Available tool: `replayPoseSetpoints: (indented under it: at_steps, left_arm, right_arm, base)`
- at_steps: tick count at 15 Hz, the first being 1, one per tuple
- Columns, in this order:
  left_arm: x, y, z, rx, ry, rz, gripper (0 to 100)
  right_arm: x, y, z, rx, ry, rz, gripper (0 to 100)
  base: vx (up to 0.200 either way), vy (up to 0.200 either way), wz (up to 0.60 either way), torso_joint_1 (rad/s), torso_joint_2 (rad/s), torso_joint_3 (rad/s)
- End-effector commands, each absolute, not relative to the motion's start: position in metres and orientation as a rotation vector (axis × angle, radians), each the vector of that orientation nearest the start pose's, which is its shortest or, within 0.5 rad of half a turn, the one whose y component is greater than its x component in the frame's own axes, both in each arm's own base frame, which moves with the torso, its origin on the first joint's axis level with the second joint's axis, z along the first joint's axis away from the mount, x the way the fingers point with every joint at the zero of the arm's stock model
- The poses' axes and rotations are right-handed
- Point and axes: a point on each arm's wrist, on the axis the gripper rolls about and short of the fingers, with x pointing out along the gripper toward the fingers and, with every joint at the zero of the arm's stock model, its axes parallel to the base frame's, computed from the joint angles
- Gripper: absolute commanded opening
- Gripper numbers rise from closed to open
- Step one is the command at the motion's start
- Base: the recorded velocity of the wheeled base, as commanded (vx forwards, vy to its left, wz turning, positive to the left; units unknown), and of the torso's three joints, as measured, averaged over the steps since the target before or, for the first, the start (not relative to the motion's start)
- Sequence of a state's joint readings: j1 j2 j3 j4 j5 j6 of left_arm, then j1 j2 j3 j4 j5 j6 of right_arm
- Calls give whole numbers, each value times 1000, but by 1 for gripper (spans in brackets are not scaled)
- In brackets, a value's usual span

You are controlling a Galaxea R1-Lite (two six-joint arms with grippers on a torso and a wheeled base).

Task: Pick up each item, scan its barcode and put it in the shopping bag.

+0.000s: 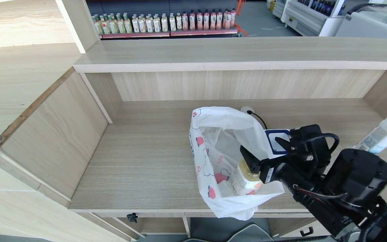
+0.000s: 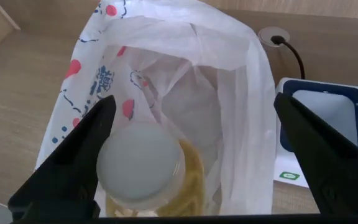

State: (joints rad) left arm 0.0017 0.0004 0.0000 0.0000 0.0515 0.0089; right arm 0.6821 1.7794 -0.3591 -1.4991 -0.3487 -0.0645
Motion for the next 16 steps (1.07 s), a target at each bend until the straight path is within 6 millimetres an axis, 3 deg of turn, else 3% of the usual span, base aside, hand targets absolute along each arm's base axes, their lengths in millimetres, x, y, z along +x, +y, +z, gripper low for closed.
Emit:
replayPoseSetpoints:
  at_steps: [1,2,5,6,7,9,12,16]
  left_arm:
    - [-23,1,75,9,0,54,100]
    - [-23,1,76,9,-1,54,100]
    - [-23,1,76,9,-1,54,100]
    - [-23,1,76,9,-1,54,100]
    - [-23,1,76,1,-1,54,100]
    - [-23,1,76,0,-2,54,100]
    - [-23,1,76,1,-1,54,100]
    - [-23,1,75,0,0,54,100]
  right_arm:
    - [188,156,170,13,-160,378,100]
    - [177,157,180,28,-154,416,100]
    - [171,155,212,73,-193,424,100]
    - [171,155,212,73,-193,424,100]
    - [158,134,229,60,-169,396,100]
    - [147,91,226,1,-79,259,100]
    - [110,49,214,-49,25,149,100]
    - [78,29,201,-74,93,147,100]
  base:
    - [0,0,0,0,0,0]
    - [0,0,0,0,0,0]
    - [0,0,0,0,0,0]
    - [0,0,0,0,0,0]
    - [0,0,0,0,0,0]
    - [0,0,0,0,0,0]
    - [0,0,0,0,0,0]
    - [0,0,0,0,0,0]
